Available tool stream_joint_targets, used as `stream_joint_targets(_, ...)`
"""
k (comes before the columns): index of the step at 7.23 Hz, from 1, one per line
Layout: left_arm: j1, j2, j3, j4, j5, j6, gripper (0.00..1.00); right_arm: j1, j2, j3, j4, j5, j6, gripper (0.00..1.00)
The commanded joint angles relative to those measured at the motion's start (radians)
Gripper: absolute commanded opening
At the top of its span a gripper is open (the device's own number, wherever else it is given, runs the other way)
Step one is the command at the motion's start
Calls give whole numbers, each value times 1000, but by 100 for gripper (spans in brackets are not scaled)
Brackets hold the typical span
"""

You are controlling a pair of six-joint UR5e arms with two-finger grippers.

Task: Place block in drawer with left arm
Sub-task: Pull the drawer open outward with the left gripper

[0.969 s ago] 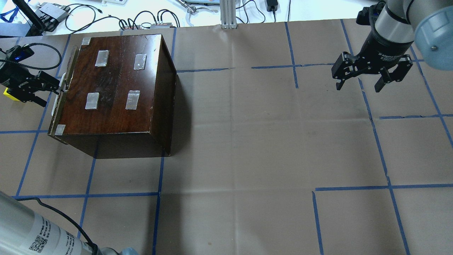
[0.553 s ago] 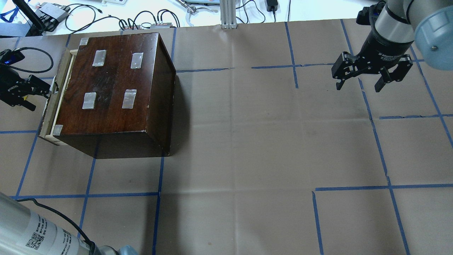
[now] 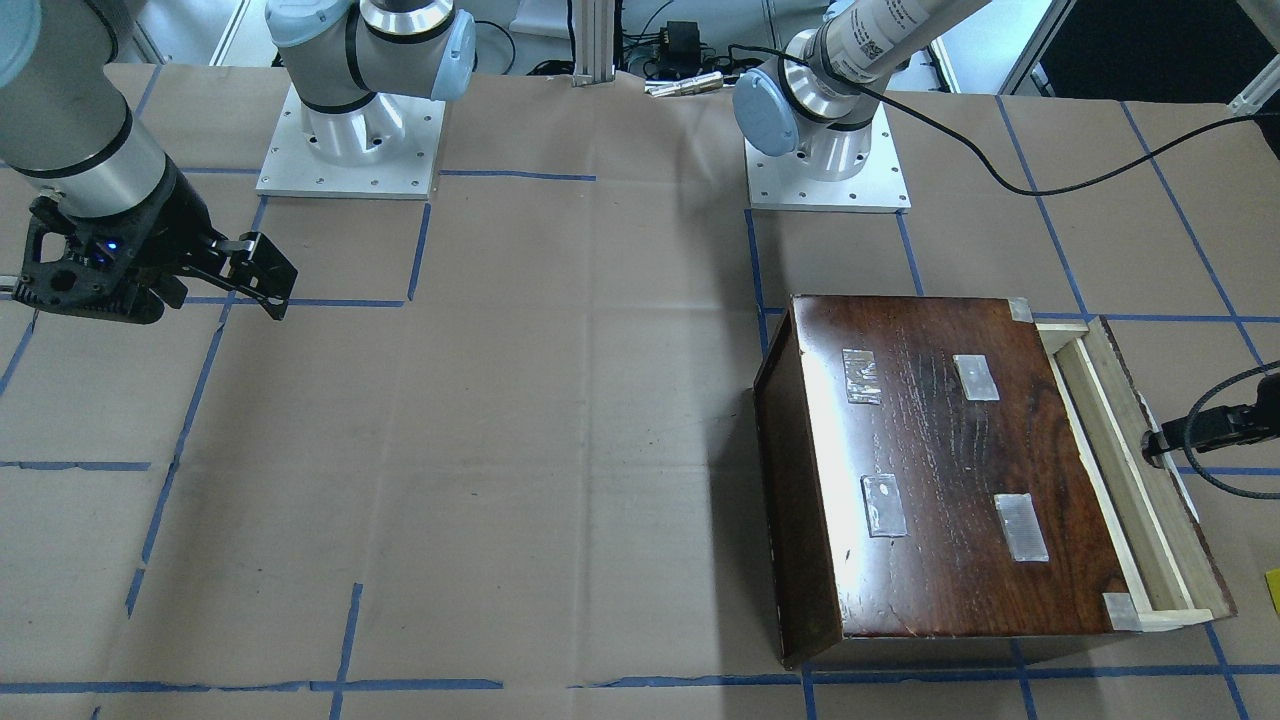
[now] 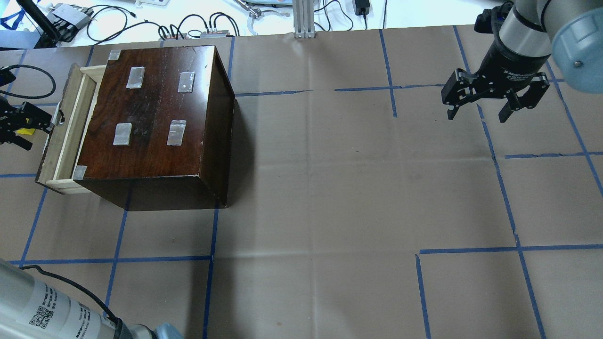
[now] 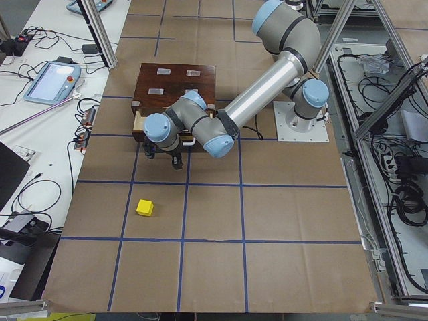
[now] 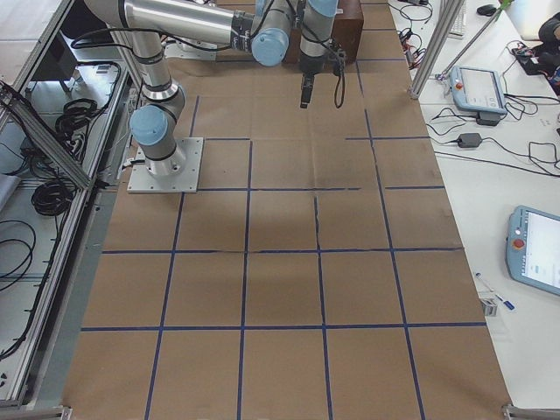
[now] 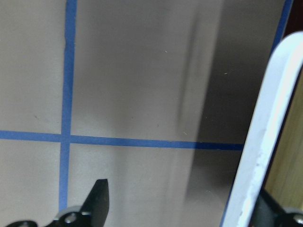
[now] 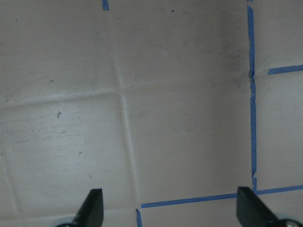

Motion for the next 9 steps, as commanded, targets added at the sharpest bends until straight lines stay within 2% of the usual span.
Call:
stream_joint_targets(1, 19, -3, 13, 0, 11, 8, 99, 0, 0, 0, 0, 0, 0, 100)
stream_joint_targets(9, 56, -24, 38, 9, 45, 71, 99, 0, 0, -1, 0, 0, 0, 100)
